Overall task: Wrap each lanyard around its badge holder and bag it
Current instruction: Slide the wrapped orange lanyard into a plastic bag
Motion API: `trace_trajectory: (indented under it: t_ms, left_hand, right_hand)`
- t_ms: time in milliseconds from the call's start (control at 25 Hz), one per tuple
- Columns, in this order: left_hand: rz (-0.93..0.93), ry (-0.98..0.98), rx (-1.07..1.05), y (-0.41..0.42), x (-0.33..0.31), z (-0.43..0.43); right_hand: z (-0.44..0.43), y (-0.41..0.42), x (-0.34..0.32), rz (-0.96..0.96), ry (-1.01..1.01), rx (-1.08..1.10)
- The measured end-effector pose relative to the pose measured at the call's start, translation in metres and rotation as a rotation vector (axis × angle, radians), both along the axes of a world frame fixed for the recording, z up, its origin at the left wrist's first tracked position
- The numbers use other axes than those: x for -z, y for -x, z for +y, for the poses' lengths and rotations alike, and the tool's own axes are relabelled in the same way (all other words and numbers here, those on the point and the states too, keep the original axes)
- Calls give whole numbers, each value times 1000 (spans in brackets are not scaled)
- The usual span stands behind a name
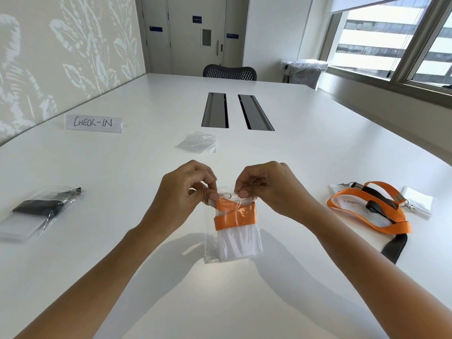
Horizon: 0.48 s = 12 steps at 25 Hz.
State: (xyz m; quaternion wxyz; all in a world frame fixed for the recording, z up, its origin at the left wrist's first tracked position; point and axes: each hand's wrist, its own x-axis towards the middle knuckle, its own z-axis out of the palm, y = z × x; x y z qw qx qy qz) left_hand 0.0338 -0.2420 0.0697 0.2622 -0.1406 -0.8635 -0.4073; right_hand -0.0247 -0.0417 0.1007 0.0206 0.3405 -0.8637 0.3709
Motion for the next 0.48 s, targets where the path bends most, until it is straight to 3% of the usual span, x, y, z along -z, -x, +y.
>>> trace_trajectory:
  t_ms: [240, 320, 480]
  left_hand:
    - [-9, 95, 15, 2, 3, 2]
    - [-50, 5, -24, 4, 5, 1]
    - [-322, -291, -45, 4, 6, -3]
  right_hand:
    - [-2, -3, 5, 51, 7, 27]
    - [-2, 0, 5, 15, 39, 29]
    - [-2, 5, 8, -219, 157, 77]
